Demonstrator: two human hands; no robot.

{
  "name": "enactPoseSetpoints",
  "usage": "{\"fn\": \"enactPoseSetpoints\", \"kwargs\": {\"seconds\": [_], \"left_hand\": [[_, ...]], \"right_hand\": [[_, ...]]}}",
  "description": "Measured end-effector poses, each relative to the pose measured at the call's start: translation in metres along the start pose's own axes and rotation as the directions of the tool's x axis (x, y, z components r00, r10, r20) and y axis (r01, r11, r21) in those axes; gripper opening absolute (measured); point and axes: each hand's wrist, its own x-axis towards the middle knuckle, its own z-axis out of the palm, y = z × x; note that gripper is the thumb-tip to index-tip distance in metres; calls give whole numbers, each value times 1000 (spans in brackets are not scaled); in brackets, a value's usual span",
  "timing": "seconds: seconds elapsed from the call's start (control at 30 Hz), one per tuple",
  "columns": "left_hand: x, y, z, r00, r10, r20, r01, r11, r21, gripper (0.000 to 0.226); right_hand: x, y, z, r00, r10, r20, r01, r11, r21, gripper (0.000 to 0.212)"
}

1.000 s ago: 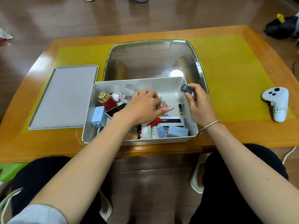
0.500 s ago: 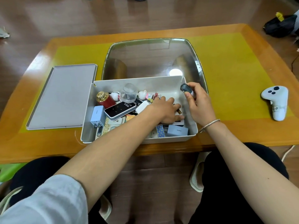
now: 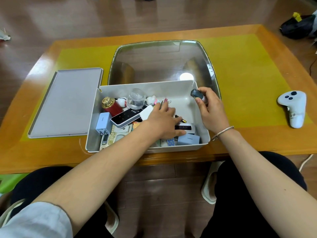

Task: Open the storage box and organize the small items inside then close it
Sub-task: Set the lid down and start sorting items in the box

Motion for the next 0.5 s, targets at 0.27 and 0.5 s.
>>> {"fn": "enactPoseSetpoints", "kwargs": {"seconds": [0.27, 0.5], "left_hand": [[26, 0, -4, 981, -76, -181, 56, 992, -113, 78], [36, -4, 1, 989, -145, 38, 145, 989, 6, 85]], "right_hand": [[1, 3, 2, 1000, -20, -7, 20, 1000, 17, 22], [1, 3, 1, 999, -44, 3, 44, 999, -2, 21]]}}
